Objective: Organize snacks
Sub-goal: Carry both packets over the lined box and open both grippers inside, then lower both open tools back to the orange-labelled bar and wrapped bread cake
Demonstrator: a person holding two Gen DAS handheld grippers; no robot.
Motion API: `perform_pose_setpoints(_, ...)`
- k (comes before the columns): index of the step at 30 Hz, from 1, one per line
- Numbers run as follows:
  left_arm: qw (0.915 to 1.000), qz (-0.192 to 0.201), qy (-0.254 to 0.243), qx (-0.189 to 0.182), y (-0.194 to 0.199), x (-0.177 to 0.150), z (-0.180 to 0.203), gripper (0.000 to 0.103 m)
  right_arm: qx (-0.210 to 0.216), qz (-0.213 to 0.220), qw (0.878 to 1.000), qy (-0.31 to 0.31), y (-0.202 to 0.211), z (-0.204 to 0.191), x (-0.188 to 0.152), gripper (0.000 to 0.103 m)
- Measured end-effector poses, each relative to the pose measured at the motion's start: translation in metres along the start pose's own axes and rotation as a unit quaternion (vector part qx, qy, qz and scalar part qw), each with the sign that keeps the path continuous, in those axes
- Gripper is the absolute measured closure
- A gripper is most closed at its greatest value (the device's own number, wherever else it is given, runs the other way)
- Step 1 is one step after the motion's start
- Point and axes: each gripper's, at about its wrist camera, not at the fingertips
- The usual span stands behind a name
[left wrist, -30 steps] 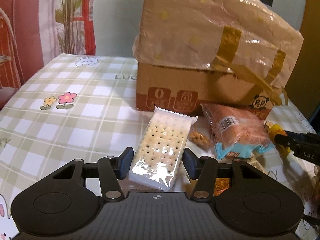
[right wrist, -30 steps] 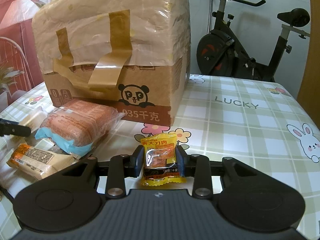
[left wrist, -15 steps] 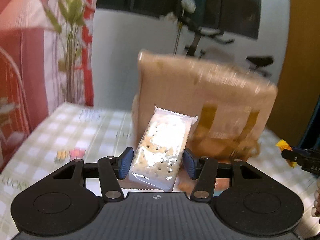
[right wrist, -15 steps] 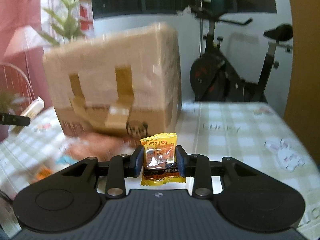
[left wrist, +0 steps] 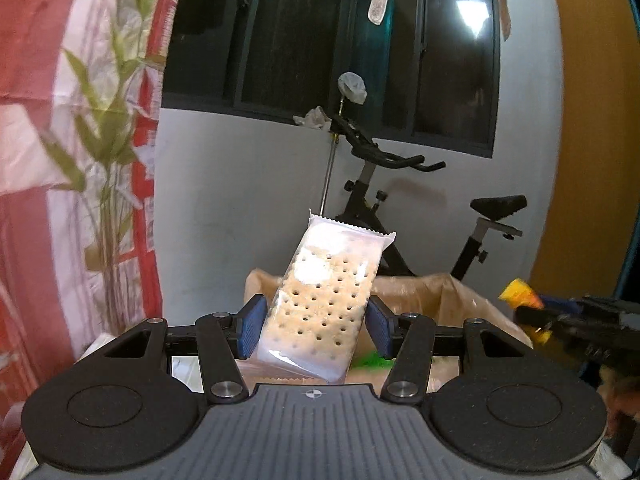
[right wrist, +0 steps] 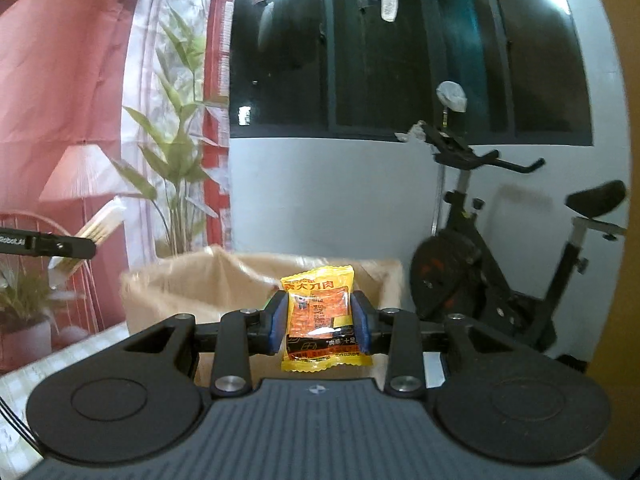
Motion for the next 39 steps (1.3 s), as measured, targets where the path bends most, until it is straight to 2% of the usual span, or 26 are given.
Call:
perform_pose_setpoints(2, 0.9998, -0.018, -0.001, -0.003, -0.028, 0.007, 0.003, 0.046, 0.006, -0.004, 1.0, 0.016, -0.025, -0.004, 0.008, 0.067)
perform_pose_setpoints(5, 0.9987, -0.049, -0.003, 0.011, -0.067, 0.006, 0.006, 0.046, 0.003, -0.039, 0.999, 0.029, -0.069, -0.006, 0.014, 0.067)
perform_pose_setpoints(9, 0.995, -0.098, -0.013, 0.014, -0.101, -0.006, 0.002, 0.046, -0.027, -0.09, 0.996, 0.012, -0.109, -0.002, 0.007, 0.067)
perform_pose_setpoints(12, 0.9933, -0.113, -0.02, 0.015, -0.106, -0.013, -0.004, 0.041, -0.038, -0.114, 0.993, 0.0, -0.12, 0.003, -0.001, 0.061)
perform_pose_setpoints(13, 0.9935, -0.111, -0.021, 0.014, -0.104, -0.015, -0.006, 0.037, -0.039, -0.119, 0.992, -0.004, -0.121, 0.004, -0.002, 0.055)
perform_pose_setpoints(14, 0.9938, -0.109, -0.02, 0.011, -0.101, -0.016, -0.008, 0.037, -0.039, -0.119, 0.992, -0.008, -0.12, 0.006, -0.003, 0.046)
perform_pose_setpoints(16, 0.9942, -0.106, -0.021, 0.003, -0.092, -0.016, -0.011, 0.037, -0.036, -0.113, 0.993, -0.018, -0.114, 0.009, -0.004, 0.039)
perform_pose_setpoints(21, 0.9948, -0.09, -0.043, -0.023, -0.055, -0.018, -0.009, 0.034, -0.03, -0.093, 0.994, -0.041, -0.089, 0.014, -0.002, 0.039)
perform_pose_setpoints(24, 0.9957, -0.08, -0.03, -0.035, -0.033, -0.019, -0.013, 0.033, -0.033, -0.072, 0.995, -0.056, -0.065, 0.013, -0.002, 0.039)
perform_pose_setpoints(32, 0.9979, -0.06, 0.013, -0.019, 0.022, -0.042, -0.021, 0.033, -0.057, -0.024, 0.996, -0.065, -0.004, -0.004, -0.014, 0.038)
perform_pose_setpoints(35, 0.9964, -0.071, 0.042, -0.021, 0.035, -0.058, -0.023, 0.034, -0.069, -0.01, 0.996, -0.05, 0.014, -0.013, -0.024, 0.034)
perform_pose_setpoints(39, 0.9935, -0.104, 0.041, -0.025, 0.039, -0.086, -0.019, 0.034, -0.068, -0.034, 0.996, -0.043, 0.024, -0.02, -0.043, 0.034)
Point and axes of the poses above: each gripper's, at about its wrist camera, not at the fingertips, and y roughly against the way its jaws point, z to its right, x to its top, and after that the axes turned 6 degrees about z, right-handed
